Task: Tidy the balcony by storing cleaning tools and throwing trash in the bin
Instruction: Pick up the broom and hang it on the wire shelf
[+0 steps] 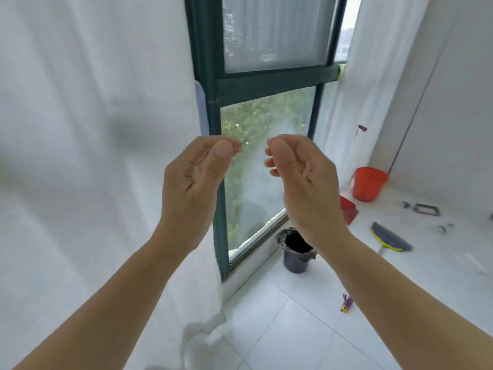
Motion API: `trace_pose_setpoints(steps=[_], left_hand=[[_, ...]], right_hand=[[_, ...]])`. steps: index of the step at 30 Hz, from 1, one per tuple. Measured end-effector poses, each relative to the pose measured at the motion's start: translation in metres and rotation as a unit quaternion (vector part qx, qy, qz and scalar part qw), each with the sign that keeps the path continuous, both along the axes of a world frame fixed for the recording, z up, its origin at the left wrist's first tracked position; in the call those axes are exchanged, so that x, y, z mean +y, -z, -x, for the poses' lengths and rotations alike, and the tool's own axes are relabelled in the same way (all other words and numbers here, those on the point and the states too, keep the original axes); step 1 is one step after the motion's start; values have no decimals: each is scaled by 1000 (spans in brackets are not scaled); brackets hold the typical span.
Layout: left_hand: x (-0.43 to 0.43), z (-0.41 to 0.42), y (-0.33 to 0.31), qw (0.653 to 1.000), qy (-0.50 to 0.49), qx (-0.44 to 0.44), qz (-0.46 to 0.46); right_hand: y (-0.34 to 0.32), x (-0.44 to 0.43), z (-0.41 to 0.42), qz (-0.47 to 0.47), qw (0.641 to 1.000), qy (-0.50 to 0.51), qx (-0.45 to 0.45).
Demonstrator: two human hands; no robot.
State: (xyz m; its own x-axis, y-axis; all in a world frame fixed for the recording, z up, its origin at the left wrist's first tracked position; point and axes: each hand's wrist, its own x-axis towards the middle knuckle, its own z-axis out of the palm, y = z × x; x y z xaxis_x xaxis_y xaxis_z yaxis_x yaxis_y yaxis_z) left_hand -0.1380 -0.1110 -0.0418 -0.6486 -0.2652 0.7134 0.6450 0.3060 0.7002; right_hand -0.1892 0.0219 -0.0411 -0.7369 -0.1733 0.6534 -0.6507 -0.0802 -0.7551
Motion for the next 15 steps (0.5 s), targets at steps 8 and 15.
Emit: trace_pose_setpoints(steps=[8, 15], left_hand=[[175, 120, -1, 985, 170, 15, 4], [288, 188, -1, 966, 260, 8, -5]], right_hand=[[-4, 188, 76, 33, 984, 177, -3], [-2, 313, 114, 47, 952, 304, 8]])
